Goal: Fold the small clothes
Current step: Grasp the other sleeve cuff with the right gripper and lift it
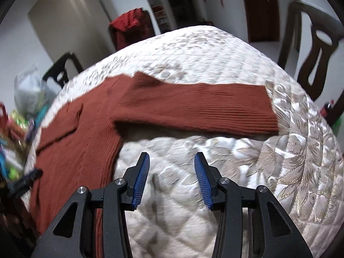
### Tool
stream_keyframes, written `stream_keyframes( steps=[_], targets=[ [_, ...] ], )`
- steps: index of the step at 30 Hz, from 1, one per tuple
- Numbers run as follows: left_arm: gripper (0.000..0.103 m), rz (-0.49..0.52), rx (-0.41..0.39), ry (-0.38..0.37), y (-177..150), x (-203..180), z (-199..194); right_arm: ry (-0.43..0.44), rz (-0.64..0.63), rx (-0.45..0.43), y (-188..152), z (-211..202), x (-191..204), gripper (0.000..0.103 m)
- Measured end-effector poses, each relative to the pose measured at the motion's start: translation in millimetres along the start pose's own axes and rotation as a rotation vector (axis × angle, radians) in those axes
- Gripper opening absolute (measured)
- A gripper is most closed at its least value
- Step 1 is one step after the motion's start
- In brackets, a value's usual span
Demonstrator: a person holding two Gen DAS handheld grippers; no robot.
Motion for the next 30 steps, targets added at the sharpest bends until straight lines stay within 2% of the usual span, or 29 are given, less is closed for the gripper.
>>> stream_keyframes(
  steps=[4,10,21,22,27,30],
  targets=[
    [0.058,0.002,0.000,-0.003,0,0,1,-0.035,0.083,-0.007,10,0,-21,0.044],
    [0.059,-0.001,0.001,-0.008,0,1,2,0.013,0.258,-0.021,26,3,-55,0.044],
    [0.064,0.011,0.006,-0.011,-1,1,3,-0.011,0.350,-0.051,44,13,-67,0.044],
    [0.064,0.013,0.007,-0.008,-1,1,3,-0.016,0.350,-0.053,45,14,-68,0.042],
    [0.064,0.021,0.010,0.004,-2,0,4,-0.043,0.328,-0.052,47,18,-70,0.016],
    [0.064,0.023,0.011,0.005,-2,0,4,-0.037,0.318,-0.055,48,18,-68,0.011]
  ],
)
Point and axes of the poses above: each gripper's, at about its wrist camera, not at the fingertips, and z roughly the way its jaws point, x to its left, y to its top, the point moved 4 cm from there along z, roughly the way its jaws point, and after that the axes turned 9 degrees about -y, right-handed, at the moved point
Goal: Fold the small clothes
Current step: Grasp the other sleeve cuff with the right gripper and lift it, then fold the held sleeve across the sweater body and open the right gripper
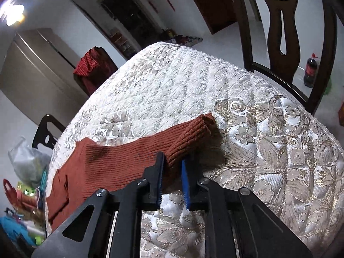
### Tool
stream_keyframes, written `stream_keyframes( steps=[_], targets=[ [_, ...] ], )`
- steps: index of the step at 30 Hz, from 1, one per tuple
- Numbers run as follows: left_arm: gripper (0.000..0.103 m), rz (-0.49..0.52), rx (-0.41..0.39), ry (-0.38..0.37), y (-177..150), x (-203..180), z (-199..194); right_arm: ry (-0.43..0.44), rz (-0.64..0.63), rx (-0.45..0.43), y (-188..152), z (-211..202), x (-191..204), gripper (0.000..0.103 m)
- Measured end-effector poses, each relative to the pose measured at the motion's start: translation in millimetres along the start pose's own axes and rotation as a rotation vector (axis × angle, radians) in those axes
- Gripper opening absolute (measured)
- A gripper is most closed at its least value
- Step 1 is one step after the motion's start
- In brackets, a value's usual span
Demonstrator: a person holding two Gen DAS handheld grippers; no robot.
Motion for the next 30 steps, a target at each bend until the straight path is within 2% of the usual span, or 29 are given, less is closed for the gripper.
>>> stream_keyframes(
  steps=[8,12,17,21,27,28,30],
  targets=[
    [0.065,-0.003,-0.001,-0.006,0,0,0,0.072,-0.071,-0.045,8,-22,35,0.010],
    [0.065,-0.008,-0.004,-0.013,0,1,0,0.133,-0.150,-0.070,15,-36,78,0.010],
    [0.065,-0.014,-0.005,-0.027,1,2,-3,0.236,-0.297,-0.066,4,-40,162,0.010],
    [0.065,-0.025,-0.007,-0.042,1,7,-11,0.292,-0.448,-0.018,-29,-25,227,0.010],
    [0.065,-0.039,-0.041,-0.017,7,24,-29,0.416,-0.608,0.205,-95,18,275,0.011],
    [0.065,-0.040,-0.045,-0.016,9,25,-31,0.429,-0.621,0.218,-100,17,276,0.012],
    [0.065,-0.037,-0.053,-0.023,14,27,-34,0.460,-0.662,0.216,-111,9,276,0.027]
  ],
)
Point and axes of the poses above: each gripper's, at about its wrist camera, not at the fingertips, and z roughly the way its jaws point, x to its left, y to its top, the point moved 4 cm from there along z, roughly the way its jaws point, and after that the axes turned 9 degrees about -y, right-handed, at the moved point
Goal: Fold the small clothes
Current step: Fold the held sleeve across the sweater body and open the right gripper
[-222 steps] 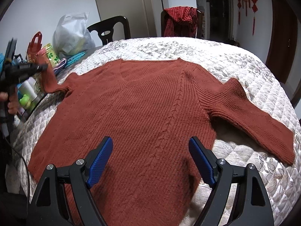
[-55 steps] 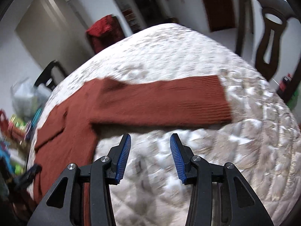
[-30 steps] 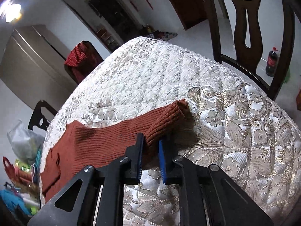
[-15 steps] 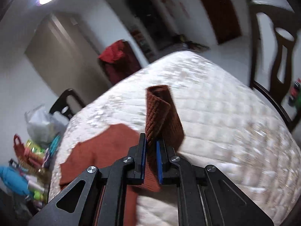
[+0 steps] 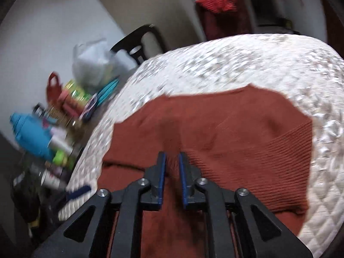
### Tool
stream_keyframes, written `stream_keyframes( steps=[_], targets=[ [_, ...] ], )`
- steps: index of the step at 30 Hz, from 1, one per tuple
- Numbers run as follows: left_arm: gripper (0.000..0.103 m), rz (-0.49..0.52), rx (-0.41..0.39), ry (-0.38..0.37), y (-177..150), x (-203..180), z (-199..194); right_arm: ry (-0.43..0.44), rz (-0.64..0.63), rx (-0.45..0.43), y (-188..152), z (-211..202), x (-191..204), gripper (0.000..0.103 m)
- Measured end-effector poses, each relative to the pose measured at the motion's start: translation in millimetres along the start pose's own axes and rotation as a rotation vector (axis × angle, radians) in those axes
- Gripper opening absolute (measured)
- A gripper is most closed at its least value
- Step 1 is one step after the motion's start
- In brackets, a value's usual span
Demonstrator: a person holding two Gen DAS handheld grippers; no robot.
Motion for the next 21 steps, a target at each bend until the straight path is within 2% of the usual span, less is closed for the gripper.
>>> stream_keyframes(
  steps=[3,7,14,17,18,20,21],
  targets=[
    [0.065,0.010,-0.009,-0.023,10,-3,-1,0.033,-0.009,-0.027,-7,-19,-2,0.032],
    [0.065,0.034,-0.013,-0.078,29,-13,8,-0.011,0.043,-0.073,-14,-40,-31,0.032],
    [0.064,0.087,0.054,-0.192,62,-35,61,-0.055,0.131,-0.073,-34,-52,-70,0.032],
    [0.057,0.131,0.094,-0.210,69,-45,85,-0.054,0.148,-0.066,-42,-53,-78,0.032],
    [0.049,0.137,0.117,-0.210,70,-46,96,-0.055,0.154,-0.065,-44,-52,-80,0.032],
    [0.043,0.143,0.156,-0.194,66,-46,107,-0.058,0.161,-0.066,-46,-52,-84,0.032],
    [0.038,0.152,0.147,-0.190,66,-48,108,-0.057,0.164,-0.067,-47,-53,-86,0.032]
  ],
)
Point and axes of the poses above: each gripper's, at about its wrist camera, not at the fingertips, and z roughly the way its jaws point, x to its left, y to its top, the point moved 4 cm from there along z, roughly the way its jaws point, and after that the axes turned 9 degrees about -y, right-handed, at the moved point
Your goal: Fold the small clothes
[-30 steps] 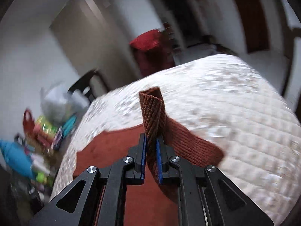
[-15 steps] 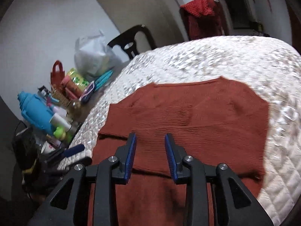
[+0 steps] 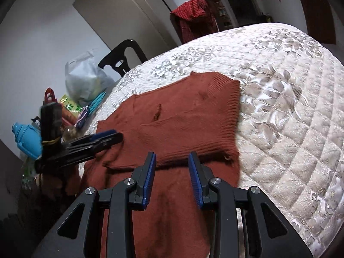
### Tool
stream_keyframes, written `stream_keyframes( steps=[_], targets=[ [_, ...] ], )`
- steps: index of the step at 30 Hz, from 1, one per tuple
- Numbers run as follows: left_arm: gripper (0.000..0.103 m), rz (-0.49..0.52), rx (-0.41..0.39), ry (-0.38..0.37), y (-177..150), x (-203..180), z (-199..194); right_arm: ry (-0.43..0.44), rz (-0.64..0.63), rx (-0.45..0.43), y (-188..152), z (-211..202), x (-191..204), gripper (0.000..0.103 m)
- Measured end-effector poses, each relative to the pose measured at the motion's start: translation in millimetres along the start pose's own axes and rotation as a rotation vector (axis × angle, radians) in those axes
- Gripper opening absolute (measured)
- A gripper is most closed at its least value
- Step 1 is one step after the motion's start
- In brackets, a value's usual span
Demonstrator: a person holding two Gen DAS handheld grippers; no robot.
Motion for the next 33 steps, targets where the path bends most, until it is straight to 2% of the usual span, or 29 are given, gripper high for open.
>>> stream_keyframes(
  steps=[1,3,6,10,13,15,18,20,23,26,28,29,31,32,33],
  targets=[
    [0.033,0.012,0.005,-0.001,0,-3,0,0.000,0.002,-0.001,0,0,-3,0.032],
    [0.007,0.043,0.014,-0.029,0,-12,-4,-0.003,0.004,-0.002,0,0,-5,0.032],
    [0.006,0.112,0.006,-0.024,7,-23,-10,0.000,0.003,0.001,-1,3,-7,0.032],
    [0.006,0.146,-0.044,-0.042,34,-28,-24,-0.007,-0.003,0.012,-3,7,-8,0.032],
    [0.006,0.138,-0.081,-0.061,55,-25,-31,-0.016,0.001,0.016,-3,10,-10,0.032],
    [0.006,0.125,-0.066,-0.054,62,-18,-25,-0.026,0.005,0.022,-3,12,-12,0.032],
    [0.008,0.070,0.038,-0.048,54,2,2,-0.038,0.003,0.030,-4,13,-14,0.032],
    [0.012,0.047,0.085,0.000,46,15,16,-0.045,-0.006,0.024,-3,11,-12,0.032],
    [0.019,0.016,0.048,0.006,39,21,6,-0.058,-0.023,-0.009,4,2,-10,0.032],
    [0.021,0.037,-0.017,0.003,35,13,-16,-0.090,-0.045,-0.034,14,-2,-10,0.032],
    [0.022,0.056,-0.032,-0.020,30,6,-23,-0.128,-0.067,-0.019,18,4,-10,0.027],
    [0.022,0.063,-0.022,-0.035,26,3,-22,-0.151,-0.080,-0.005,18,9,-11,0.019],
    [0.022,0.074,0.020,-0.053,15,-1,-13,-0.227,-0.099,0.042,17,22,-20,0.009],
    [0.022,0.071,0.042,-0.052,9,-1,-7,-0.248,-0.091,0.044,17,24,-26,0.004],
    [0.022,0.067,0.044,-0.052,4,0,-5,-0.236,-0.071,0.047,17,21,-32,0.002]
  ],
)
Point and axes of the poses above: each gripper's, at about its wrist camera, not at the fingertips, and z roughly the way its jaws point, x to its left, y to its top, the point moved 4 cm from there along z, roughly the way its jaws point, and after that the axes turned 9 degrees about -y, right-handed, at the moved point
